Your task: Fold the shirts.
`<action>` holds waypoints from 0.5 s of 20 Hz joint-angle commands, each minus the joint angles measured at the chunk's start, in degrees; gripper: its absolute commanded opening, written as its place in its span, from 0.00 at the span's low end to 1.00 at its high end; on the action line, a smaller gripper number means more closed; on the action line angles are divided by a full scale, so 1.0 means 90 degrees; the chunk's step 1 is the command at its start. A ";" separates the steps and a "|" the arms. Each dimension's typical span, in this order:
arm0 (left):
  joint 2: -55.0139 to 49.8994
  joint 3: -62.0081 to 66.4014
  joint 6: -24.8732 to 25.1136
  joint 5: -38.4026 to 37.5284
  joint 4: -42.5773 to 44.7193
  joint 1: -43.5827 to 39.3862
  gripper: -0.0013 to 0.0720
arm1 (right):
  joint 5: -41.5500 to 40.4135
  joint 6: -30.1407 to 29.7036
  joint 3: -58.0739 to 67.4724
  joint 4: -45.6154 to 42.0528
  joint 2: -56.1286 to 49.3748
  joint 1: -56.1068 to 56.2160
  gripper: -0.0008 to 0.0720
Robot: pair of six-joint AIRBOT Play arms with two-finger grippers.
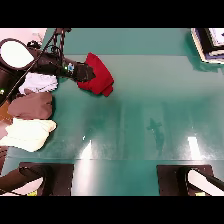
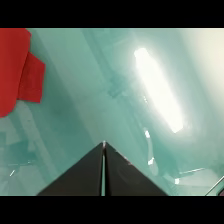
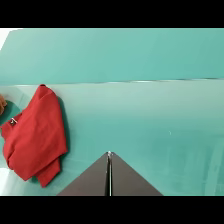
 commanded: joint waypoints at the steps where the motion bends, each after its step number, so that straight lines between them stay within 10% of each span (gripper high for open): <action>1: -0.0002 -0.0012 -0.0002 0.0002 0.0000 0.0000 0.05 | -0.0002 0.0002 -0.0002 0.0012 -0.0012 -0.0005 0.04; 10: -0.0005 -0.0015 0.0005 0.0260 -0.0007 0.0000 0.05 | 0.0002 0.0002 -0.0005 0.0005 -0.0044 -0.0005 0.04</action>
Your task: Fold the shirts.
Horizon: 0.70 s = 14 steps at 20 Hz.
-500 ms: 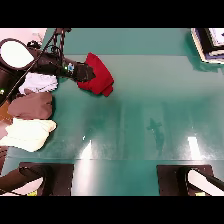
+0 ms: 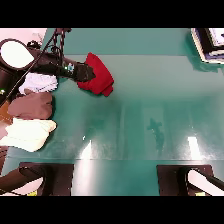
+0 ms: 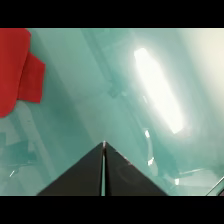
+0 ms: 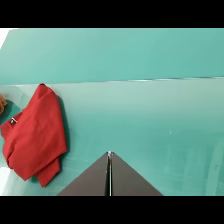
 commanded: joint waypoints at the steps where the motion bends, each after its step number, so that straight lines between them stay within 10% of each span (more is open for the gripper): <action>1: -0.0005 0.0000 0.0007 0.0393 0.0158 0.0000 0.07 | 0.0002 0.0002 -0.0002 0.0002 -0.0002 -0.0005 0.04; 3: -0.0007 -0.0029 -0.0141 0.0809 0.0884 0.0007 0.82 | -0.0002 0.0002 -0.0002 0.0002 -0.0002 -0.0005 0.04; 7: -0.0544 -0.0061 -0.1336 0.1251 0.2574 0.0253 0.85 | -0.0413 0.0005 -0.0002 0.0007 0.0000 0.0000 0.04; 14: -0.2684 -0.0058 -0.1139 0.1780 0.2050 0.0848 0.85 | -0.0437 0.0010 -0.0002 0.0257 -0.0002 0.0002 0.04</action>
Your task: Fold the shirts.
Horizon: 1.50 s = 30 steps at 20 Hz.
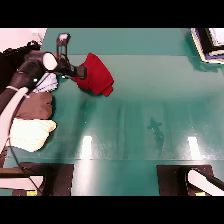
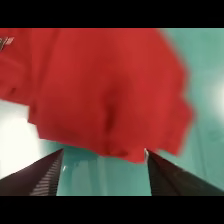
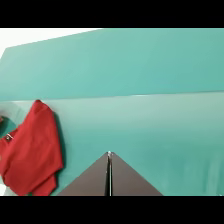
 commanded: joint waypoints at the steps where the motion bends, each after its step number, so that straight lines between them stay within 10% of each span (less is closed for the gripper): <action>1: -0.0969 0.0000 0.0185 0.0551 -0.0452 0.0121 0.85 | 0.0002 0.0007 -0.0002 0.0248 -0.0002 0.0000 0.04; 6: -0.1287 0.0073 0.0279 0.0865 -0.0721 0.0124 0.84 | -0.0010 0.0007 -0.0002 0.0250 -0.0002 0.0000 0.04; 8: -0.1287 0.0289 0.0289 0.0733 -0.0697 0.0124 0.18 | -0.0002 0.0007 -0.0002 0.0250 -0.0002 0.0000 0.04; 9: -0.1287 0.0423 0.0367 0.0648 -0.0702 0.0124 0.06 | 0.0002 0.0005 -0.0002 0.0250 -0.0002 0.0000 0.04; 20: 0.0661 0.3934 0.1248 -0.1452 -0.0857 -0.0481 0.05 | -0.0197 -0.0219 0.0012 0.0228 0.0862 -0.0007 0.04; 30: 0.1792 0.3011 0.2030 -0.3339 -0.0993 -0.2098 0.05 | -0.0464 -0.0335 0.0010 -0.0279 0.1836 -0.0005 0.04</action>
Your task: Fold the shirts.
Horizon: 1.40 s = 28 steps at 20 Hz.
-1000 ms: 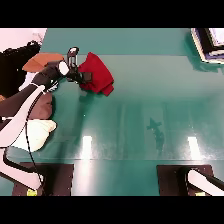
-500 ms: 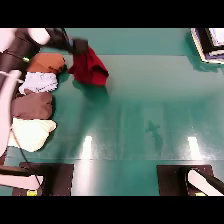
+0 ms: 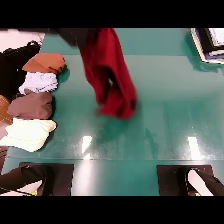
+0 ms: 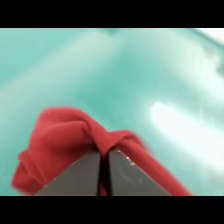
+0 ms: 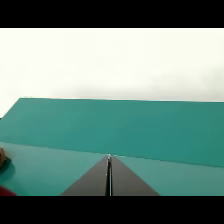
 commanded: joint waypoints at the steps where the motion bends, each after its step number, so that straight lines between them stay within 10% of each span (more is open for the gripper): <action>1: 0.0097 -0.1061 0.0080 -0.0804 0.0641 -0.0192 0.05 | 0.0044 -0.0015 0.0000 -0.0296 0.0194 0.0000 0.04; 8: 0.0100 -0.4639 -0.0452 -0.0034 0.1746 0.0024 0.07 | 0.0457 -0.0012 0.0000 -0.0299 0.0109 0.0000 0.04; 17: 0.0097 -0.4801 -0.0551 0.1137 0.1307 0.1093 0.07 | 0.1059 -0.0007 -0.0005 -0.0250 -0.0391 0.0005 0.04; 18: 0.0085 -0.4801 -0.0546 0.1350 0.1127 0.1090 0.17 | 0.1081 -0.0007 -0.0005 -0.0243 -0.0432 0.0005 0.04; 19: 0.0053 -0.4799 -0.0580 0.1457 0.0962 0.1093 0.68 | 0.1095 -0.0007 -0.0005 -0.0236 -0.0459 0.0005 0.04; 21: 0.0005 -0.4799 -0.0588 0.1639 0.0838 0.1093 0.47 | 0.1103 -0.0007 -0.0005 -0.0248 -0.0469 0.0005 0.04; 28: 0.0034 -0.4398 -0.0595 -0.0301 0.1333 0.1962 0.46 | 0.1183 -0.0010 -0.0005 -0.0277 -0.0457 0.0000 0.04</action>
